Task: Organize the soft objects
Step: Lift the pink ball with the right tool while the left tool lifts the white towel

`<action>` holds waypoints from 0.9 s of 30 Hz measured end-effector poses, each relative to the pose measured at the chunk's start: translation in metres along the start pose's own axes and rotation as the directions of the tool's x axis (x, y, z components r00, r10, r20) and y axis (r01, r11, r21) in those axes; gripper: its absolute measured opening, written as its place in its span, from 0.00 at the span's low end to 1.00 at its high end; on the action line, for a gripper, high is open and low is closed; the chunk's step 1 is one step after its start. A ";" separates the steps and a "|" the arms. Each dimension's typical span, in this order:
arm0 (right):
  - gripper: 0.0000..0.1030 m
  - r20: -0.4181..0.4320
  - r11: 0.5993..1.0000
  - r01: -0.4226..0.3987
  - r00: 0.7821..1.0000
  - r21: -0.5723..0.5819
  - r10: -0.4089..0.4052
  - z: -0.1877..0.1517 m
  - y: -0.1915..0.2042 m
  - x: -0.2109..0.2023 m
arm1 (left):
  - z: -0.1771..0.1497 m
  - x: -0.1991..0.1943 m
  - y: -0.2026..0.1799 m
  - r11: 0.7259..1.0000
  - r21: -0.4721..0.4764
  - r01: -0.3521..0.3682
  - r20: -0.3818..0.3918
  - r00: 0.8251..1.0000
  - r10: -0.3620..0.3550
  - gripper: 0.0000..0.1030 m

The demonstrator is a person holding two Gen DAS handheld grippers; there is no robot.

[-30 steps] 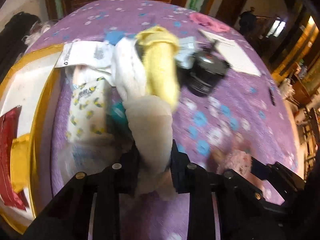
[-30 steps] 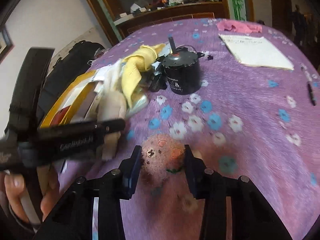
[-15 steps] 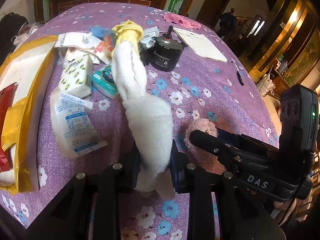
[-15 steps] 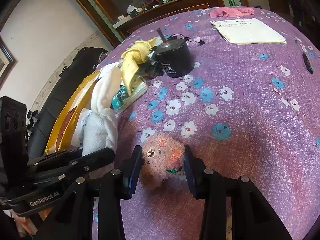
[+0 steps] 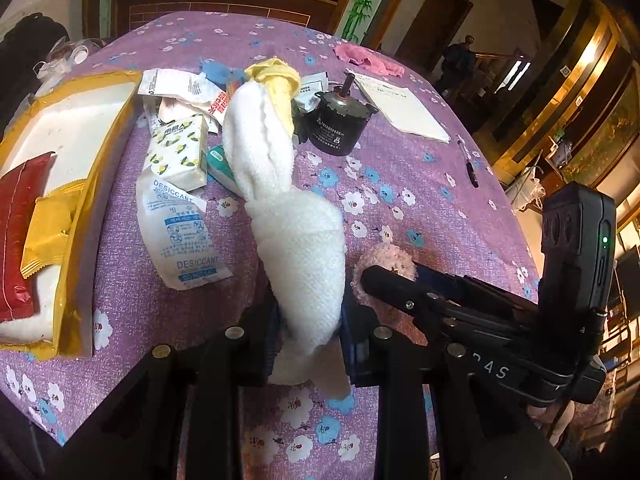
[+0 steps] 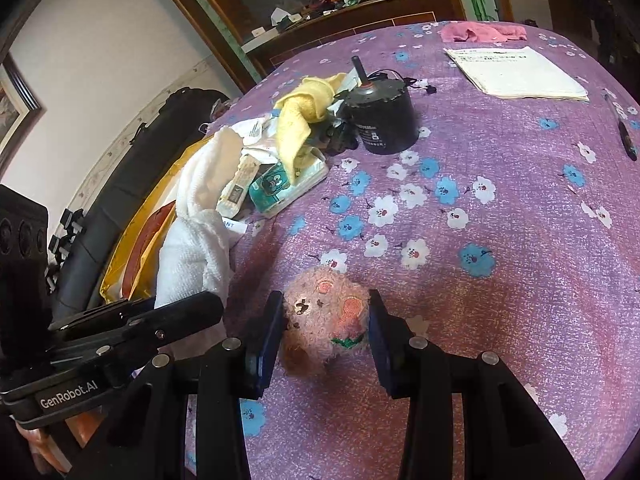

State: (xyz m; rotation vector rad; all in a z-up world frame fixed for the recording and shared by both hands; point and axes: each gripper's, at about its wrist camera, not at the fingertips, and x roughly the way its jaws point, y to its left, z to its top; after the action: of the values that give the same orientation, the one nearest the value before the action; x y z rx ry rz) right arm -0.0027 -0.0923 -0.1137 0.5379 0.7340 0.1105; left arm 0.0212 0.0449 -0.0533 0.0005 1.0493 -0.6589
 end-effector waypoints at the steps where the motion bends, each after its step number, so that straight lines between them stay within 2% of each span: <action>1: 0.38 -0.002 1.000 -0.002 1.000 0.002 0.002 -0.002 -0.002 -0.002 | 0.001 0.000 0.000 1.000 -0.002 -0.001 -0.001 1.000 0.001 0.23; 5: 0.38 -0.011 1.000 -0.005 1.000 0.002 0.005 -0.013 -0.017 -0.027 | 0.001 -0.001 0.001 1.000 -0.006 0.000 0.003 1.000 0.000 0.23; 6: 0.38 -0.018 1.000 -0.008 1.000 0.006 0.008 -0.018 -0.023 -0.050 | 0.001 -0.001 0.001 1.000 -0.007 0.001 0.004 1.000 -0.001 0.23; 8: 0.38 -0.025 1.000 -0.008 1.000 0.006 0.008 -0.020 -0.029 -0.063 | 0.001 0.000 0.002 1.000 -0.009 0.001 0.002 1.000 -0.001 0.23; 27: 0.39 -0.033 1.000 -0.012 0.999 -0.005 0.012 -0.019 -0.030 -0.064 | -0.001 -0.002 0.006 1.000 -0.023 0.006 -0.001 1.000 -0.006 0.23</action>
State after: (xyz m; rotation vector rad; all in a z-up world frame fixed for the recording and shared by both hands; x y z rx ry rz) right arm -0.0658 -0.1275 -0.1016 0.5362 0.7623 0.1329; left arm 0.0227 0.0514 -0.0547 -0.0225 1.0579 -0.6525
